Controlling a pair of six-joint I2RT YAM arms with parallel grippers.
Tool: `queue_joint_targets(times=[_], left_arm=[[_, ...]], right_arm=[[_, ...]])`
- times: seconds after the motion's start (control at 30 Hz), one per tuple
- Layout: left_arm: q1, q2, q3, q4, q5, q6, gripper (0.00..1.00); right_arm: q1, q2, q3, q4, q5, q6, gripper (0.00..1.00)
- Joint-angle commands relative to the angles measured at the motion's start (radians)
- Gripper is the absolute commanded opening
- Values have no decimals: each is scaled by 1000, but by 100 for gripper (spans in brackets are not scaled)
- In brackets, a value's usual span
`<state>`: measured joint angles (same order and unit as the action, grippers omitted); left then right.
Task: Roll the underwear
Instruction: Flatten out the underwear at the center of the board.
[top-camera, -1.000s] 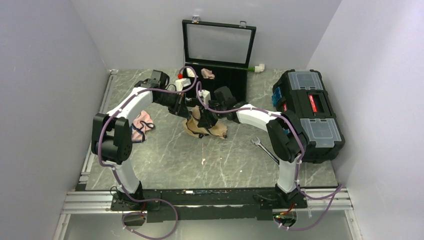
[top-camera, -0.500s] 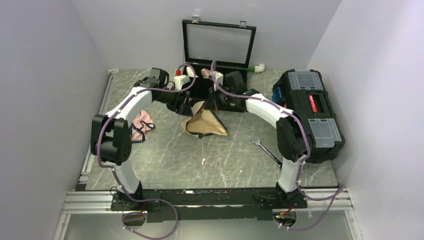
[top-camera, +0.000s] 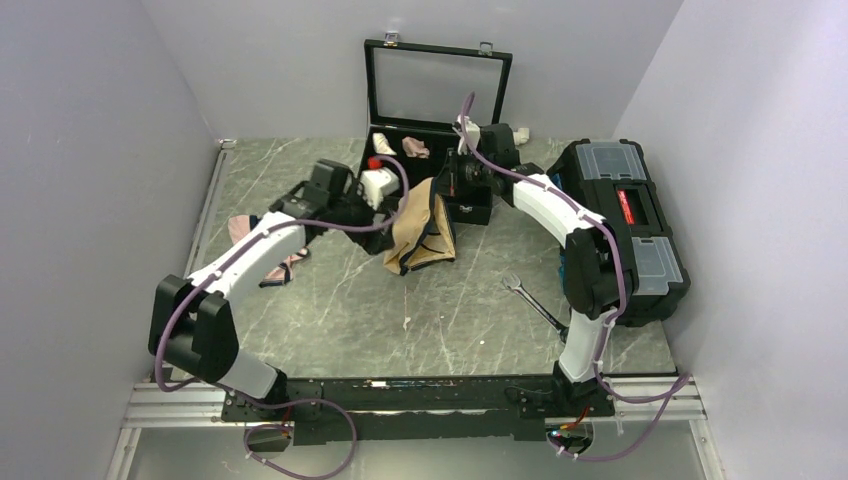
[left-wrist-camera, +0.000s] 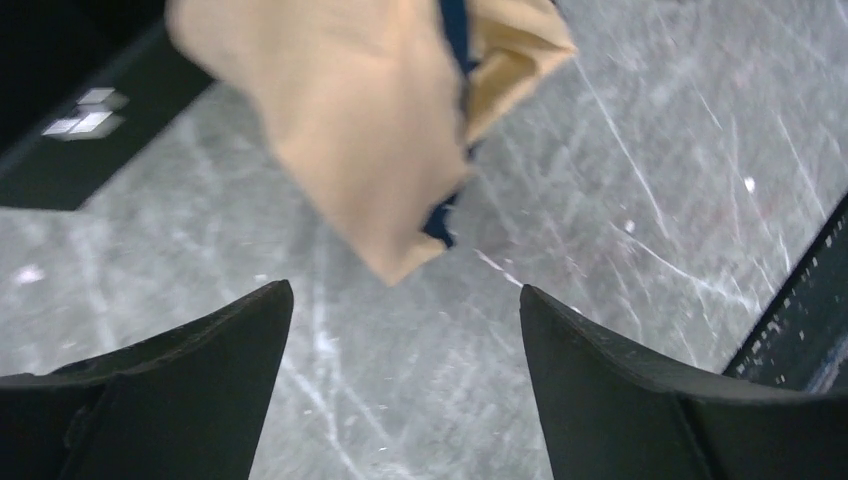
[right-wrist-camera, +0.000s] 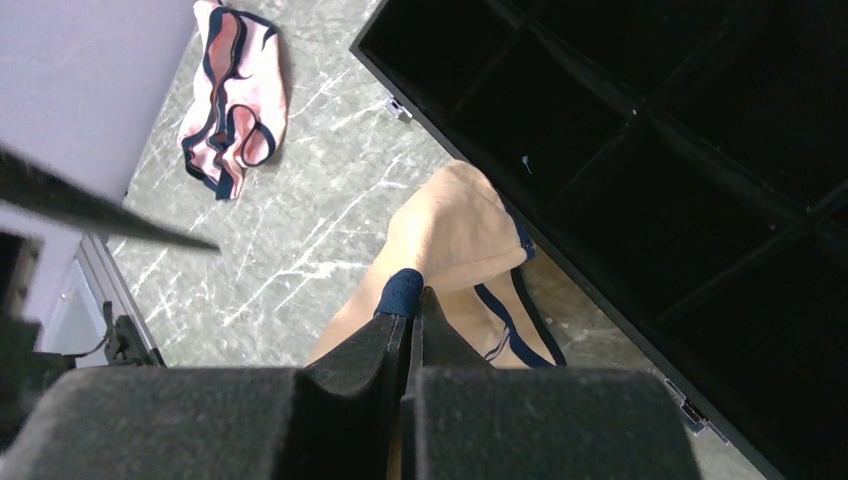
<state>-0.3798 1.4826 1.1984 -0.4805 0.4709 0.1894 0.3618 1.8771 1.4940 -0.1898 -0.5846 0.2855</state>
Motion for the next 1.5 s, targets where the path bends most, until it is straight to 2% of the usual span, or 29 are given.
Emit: queue_joint_targets(times=[0.0,0.13,0.23,0.53,0.77,0.93,1.3,1.47], left_arm=[[-145,-16,-55,41,-71,49,84],[-236,15,-79,46,-100,47,72],[-262,68,-71,48,-116,33,65],[-283,245,4,76,-107,1,62],[-291,306,41,118,-134,-5,68],[-292,304,32,148,-148,3,69],[-296,174,-69,187,-11,42,64],[-299,175,-75,202,-12,52,63]], right_arm=[[-27,-40,-16,33,19,72,0],[-47,-18,13,26,12,72,0],[-56,0,31,19,5,64,0],[-78,36,48,16,-24,67,0],[-79,44,42,19,-36,63,0],[-82,42,37,18,-38,57,0],[-85,51,35,12,-50,41,0],[-84,47,34,6,-56,32,0]])
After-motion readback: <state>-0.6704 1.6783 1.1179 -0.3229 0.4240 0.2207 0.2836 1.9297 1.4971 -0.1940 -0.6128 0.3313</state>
